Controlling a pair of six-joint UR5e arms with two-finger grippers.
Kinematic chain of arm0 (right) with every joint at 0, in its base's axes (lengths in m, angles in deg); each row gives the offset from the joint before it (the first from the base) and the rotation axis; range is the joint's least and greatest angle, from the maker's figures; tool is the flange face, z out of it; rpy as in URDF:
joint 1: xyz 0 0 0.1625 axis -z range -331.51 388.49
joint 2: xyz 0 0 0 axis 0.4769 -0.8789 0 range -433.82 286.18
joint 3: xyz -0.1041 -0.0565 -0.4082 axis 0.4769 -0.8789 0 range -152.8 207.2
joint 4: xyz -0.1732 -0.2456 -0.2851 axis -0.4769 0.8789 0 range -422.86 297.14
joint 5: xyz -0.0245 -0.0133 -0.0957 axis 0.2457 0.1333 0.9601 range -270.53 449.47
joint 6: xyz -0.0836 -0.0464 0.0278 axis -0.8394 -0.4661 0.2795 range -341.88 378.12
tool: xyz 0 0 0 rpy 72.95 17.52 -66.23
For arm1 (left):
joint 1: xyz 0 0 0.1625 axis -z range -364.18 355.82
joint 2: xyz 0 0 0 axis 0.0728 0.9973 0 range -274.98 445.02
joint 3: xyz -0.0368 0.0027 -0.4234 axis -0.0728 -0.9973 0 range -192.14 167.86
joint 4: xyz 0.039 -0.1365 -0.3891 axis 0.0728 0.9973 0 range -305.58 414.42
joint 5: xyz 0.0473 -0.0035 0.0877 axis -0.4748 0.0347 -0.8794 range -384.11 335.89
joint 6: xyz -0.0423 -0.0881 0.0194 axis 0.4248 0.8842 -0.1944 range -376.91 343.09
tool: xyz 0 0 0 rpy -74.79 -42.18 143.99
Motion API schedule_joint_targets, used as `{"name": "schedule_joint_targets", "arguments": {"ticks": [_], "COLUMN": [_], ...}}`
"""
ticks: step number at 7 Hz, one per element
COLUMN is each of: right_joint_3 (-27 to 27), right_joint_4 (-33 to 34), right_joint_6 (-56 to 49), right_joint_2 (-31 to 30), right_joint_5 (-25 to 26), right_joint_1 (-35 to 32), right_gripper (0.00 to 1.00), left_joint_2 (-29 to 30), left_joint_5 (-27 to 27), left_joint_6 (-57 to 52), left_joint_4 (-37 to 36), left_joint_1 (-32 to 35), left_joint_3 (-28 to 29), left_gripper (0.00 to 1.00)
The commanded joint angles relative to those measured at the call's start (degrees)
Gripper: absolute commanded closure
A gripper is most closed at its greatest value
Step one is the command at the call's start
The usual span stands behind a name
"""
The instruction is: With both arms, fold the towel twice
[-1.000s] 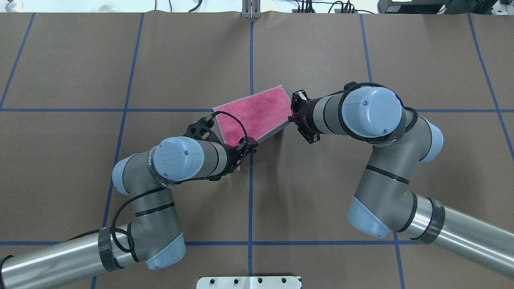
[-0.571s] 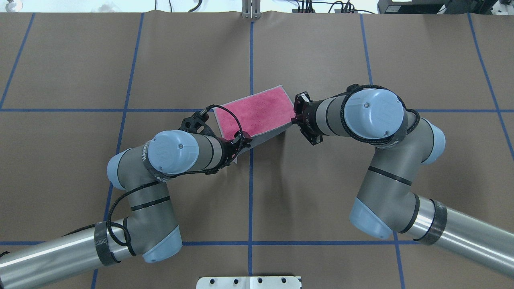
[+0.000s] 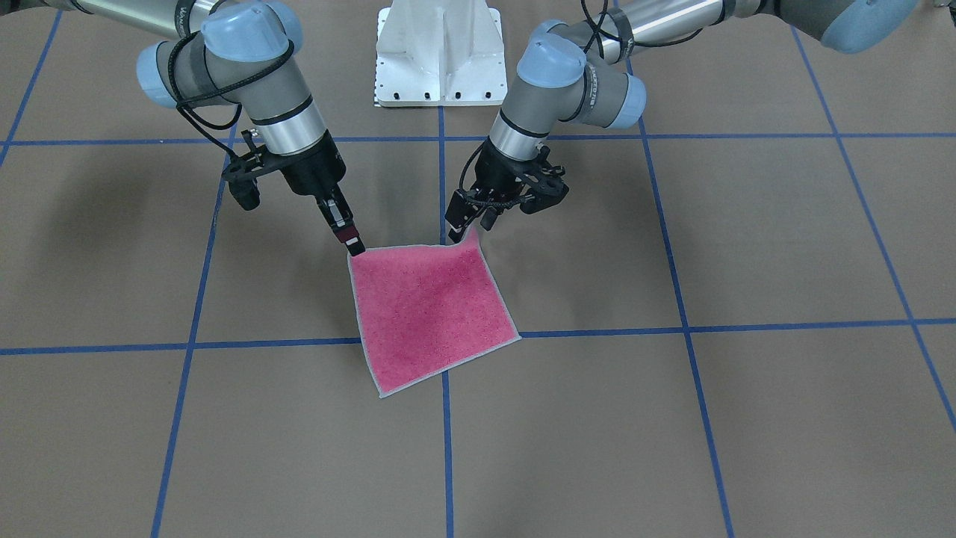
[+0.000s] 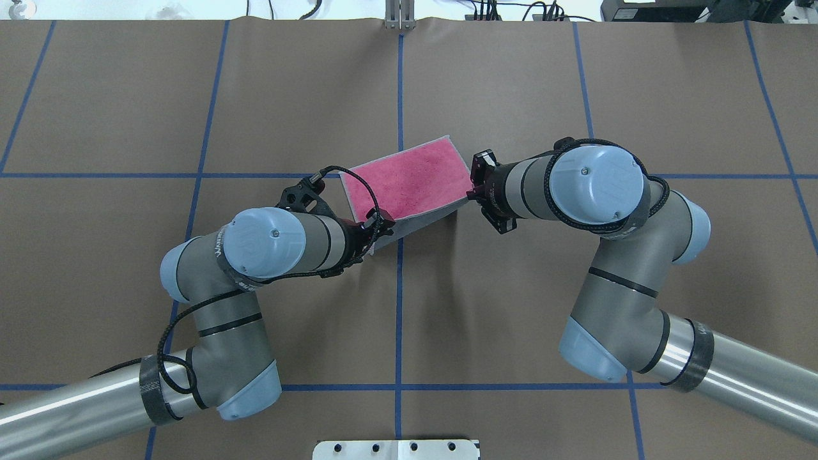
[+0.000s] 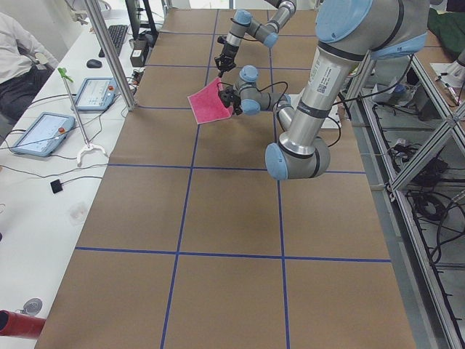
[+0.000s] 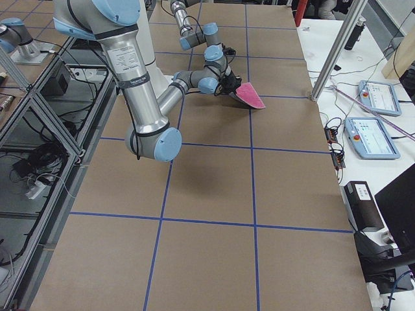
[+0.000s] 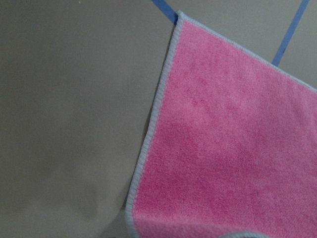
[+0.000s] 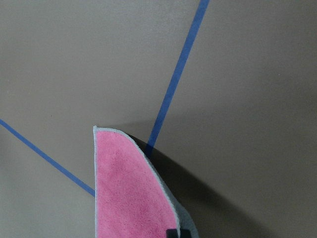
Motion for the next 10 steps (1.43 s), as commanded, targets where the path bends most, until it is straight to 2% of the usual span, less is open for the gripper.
{"name": "schedule_joint_targets", "arguments": {"ticks": [1,4,6,10], "right_joint_3": [0.06,0.23,0.32,0.23], "right_joint_4": [-0.02,-0.20,-0.20,-0.11], "right_joint_6": [0.00,0.00,0.00,3.23], "right_joint_2": [-0.05,-0.14,-0.14,0.39], "right_joint_5": [0.00,0.00,0.00,0.09], "right_joint_1": [0.00,0.00,0.09,0.97], "right_gripper": [1.00,1.00,1.00,1.00], "left_joint_2": [-0.06,-2.60,-2.61,-1.12], "left_joint_5": [-0.01,-0.10,-0.10,-0.10], "left_joint_6": [0.00,0.79,0.79,1.05], "left_joint_4": [0.51,6.91,6.93,6.22], "left_joint_1": [0.00,0.00,-0.17,-0.79], "left_joint_3": [-0.32,-0.32,-0.32,-0.05], "left_gripper": [0.21,0.21,0.20,0.08]}}
